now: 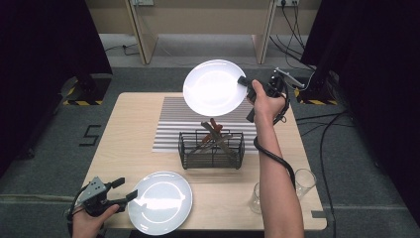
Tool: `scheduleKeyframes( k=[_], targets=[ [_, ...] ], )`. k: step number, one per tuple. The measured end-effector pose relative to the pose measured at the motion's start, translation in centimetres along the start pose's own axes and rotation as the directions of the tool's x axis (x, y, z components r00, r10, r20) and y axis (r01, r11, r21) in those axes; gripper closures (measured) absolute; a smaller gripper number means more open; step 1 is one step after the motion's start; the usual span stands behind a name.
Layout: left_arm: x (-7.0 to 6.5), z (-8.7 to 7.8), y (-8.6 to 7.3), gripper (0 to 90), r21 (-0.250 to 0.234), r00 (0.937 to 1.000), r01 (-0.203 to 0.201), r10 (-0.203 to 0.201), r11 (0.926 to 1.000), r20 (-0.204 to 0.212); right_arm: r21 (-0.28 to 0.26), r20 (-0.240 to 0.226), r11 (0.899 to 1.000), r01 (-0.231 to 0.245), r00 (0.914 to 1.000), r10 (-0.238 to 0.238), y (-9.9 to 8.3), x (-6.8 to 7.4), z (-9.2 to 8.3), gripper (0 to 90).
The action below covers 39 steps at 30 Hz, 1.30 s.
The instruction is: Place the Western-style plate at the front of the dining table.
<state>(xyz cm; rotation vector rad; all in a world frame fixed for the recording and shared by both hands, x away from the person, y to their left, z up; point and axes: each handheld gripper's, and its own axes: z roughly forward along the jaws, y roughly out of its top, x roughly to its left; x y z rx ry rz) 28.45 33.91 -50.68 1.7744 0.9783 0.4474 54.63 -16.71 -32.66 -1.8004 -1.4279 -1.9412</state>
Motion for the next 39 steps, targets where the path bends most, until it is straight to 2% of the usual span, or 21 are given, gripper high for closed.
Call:
scheduleKeyframes(
  k=[39],
  targets=[
    [0.1,0.0,0.0,24.1,0.0,1.0,0.0,0.0,1.0,-0.001,-0.005,0.076,1.0,-0.008,0.9971,0.009,0.0,-1.8,0.7,85.3]
  ],
)
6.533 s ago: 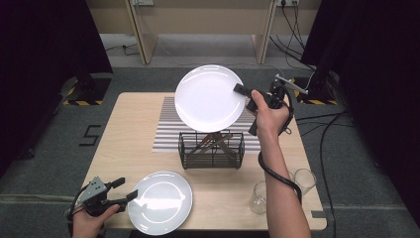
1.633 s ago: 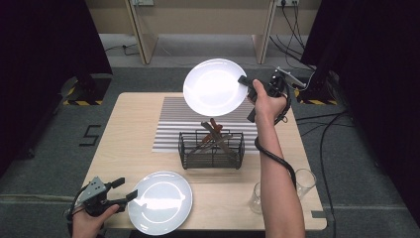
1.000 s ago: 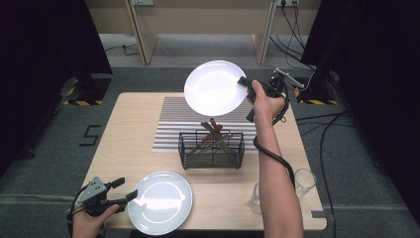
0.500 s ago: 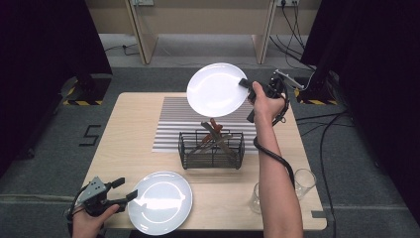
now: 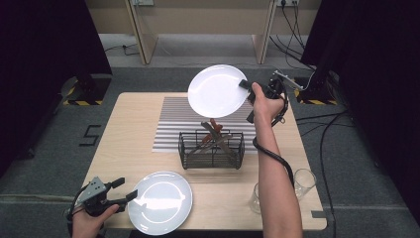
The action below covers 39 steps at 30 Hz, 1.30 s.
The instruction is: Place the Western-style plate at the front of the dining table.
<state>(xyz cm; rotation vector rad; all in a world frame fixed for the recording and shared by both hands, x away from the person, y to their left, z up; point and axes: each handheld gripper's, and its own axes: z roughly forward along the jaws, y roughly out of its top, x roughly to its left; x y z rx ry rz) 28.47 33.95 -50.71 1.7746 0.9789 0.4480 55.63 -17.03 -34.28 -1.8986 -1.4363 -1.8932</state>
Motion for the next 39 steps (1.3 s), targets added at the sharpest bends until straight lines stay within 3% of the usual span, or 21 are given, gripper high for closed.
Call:
scheduleKeyframes(
  k=[39],
  targets=[
    [0.0,0.0,0.0,24.1,0.0,1.0,-0.002,0.002,1.0,0.0,0.029,0.072,1.0,0.001,0.9974,-0.003,-0.4,-1.4,1.1,85.1]
  ],
)
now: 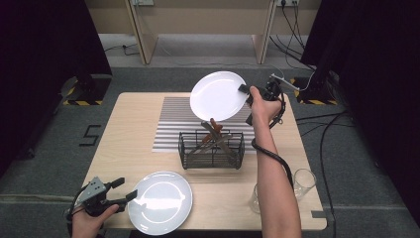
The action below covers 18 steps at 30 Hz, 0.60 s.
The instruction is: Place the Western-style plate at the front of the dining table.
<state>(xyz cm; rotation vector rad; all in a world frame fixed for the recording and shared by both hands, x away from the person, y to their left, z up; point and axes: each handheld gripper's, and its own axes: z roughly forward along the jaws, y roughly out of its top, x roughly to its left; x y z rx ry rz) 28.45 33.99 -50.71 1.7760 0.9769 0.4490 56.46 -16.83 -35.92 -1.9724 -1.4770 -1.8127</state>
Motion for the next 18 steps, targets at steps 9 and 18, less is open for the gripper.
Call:
scheduleKeyframes(
  k=[9,18],
  targets=[
    [0.0,0.0,0.0,24.1,0.001,1.0,-0.001,0.001,1.0,0.0,0.009,0.016,1.0,-0.004,0.9999,0.004,-0.3,-0.6,0.2,85.1],
    [0.0,0.0,0.0,24.1,0.002,1.0,-0.003,0.003,1.0,0.0,0.016,0.032,1.0,-0.018,0.9993,0.018,-0.5,-1.4,0.4,85.0]
  ],
)
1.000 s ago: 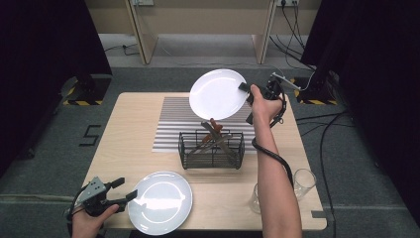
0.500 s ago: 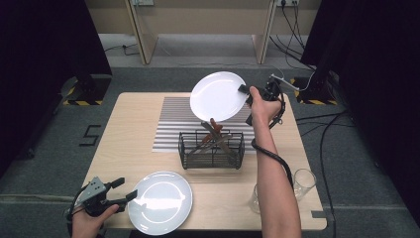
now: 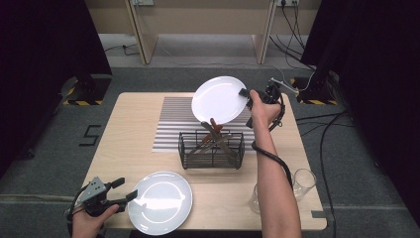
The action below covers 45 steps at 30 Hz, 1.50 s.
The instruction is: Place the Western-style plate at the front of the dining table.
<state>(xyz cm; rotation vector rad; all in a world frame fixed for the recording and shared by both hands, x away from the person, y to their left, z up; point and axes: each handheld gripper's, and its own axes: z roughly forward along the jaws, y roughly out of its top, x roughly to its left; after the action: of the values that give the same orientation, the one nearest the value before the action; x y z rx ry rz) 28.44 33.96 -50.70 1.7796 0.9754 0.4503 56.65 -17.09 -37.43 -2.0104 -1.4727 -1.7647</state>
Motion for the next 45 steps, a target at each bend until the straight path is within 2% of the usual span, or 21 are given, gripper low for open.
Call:
scheduleKeyframes(
  k=[45],
  targets=[
    [0.0,0.0,0.0,24.1,0.0,1.0,0.002,-0.002,1.0,0.001,0.046,0.074,0.999,-0.014,0.9972,0.01,-1.1,-2.4,1.4,84.7]
  ],
)
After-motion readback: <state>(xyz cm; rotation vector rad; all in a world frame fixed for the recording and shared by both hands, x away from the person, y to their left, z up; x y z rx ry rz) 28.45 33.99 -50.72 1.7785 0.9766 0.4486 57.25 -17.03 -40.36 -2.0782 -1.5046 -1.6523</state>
